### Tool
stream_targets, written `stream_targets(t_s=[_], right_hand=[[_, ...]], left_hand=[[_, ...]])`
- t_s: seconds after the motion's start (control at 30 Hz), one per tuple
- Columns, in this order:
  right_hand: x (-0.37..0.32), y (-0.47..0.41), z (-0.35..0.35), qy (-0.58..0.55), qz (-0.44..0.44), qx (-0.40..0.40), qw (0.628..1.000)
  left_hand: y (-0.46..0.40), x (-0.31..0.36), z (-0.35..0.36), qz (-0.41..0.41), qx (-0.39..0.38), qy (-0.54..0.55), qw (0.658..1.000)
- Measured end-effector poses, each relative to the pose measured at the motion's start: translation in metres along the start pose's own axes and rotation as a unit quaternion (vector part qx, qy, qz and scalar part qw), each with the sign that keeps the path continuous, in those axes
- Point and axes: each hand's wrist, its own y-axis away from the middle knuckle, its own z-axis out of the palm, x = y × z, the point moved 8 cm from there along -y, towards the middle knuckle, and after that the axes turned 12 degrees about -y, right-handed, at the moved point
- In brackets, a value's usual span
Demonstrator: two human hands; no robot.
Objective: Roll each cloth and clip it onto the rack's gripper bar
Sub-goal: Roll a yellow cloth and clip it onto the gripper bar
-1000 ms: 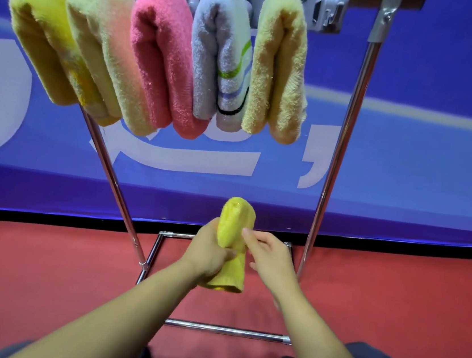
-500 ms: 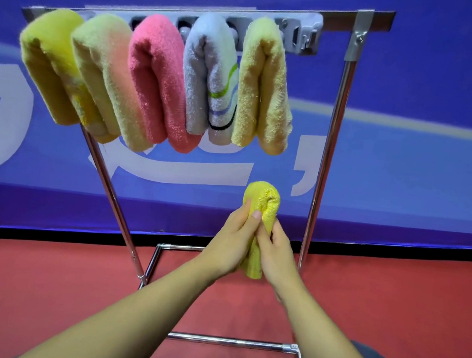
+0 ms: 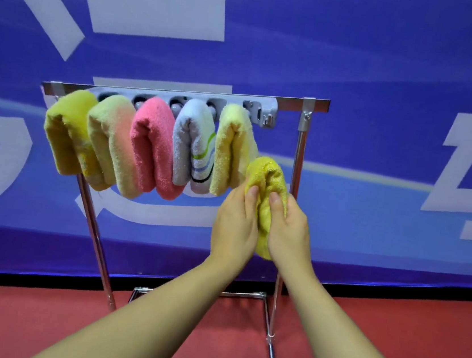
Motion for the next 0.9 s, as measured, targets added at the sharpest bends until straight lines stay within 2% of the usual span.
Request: stream_targets(t_s=[0.2, 0.37, 0.53, 0.73, 0.9], right_hand=[[-0.075, -0.026, -0.021, 0.056, -0.1, 0.069, 0.991], [-0.105, -0.055, -0.023, 0.089, -0.14, 0.071, 0.984], [-0.105, -0.088, -0.018, 0.104, -0.149, 0.06, 0.982], [-0.084, -0.116, -0.009, 0.125, -0.135, 0.035, 0.982], [-0.061, -0.134, -0.002, 0.148, -0.109, 0.004, 0.983]], left_hand=[[-0.03, 0.048, -0.028, -0.02, 0.066, 0.028, 0.997], [-0.055, 0.074, -0.036, -0.033, 0.094, 0.04, 0.994], [-0.073, 0.089, -0.04, -0.039, 0.116, 0.003, 0.993], [-0.095, 0.077, -0.031, -0.06, 0.118, -0.046, 0.99], [-0.108, 0.058, -0.019, -0.069, 0.085, -0.09, 0.99]])
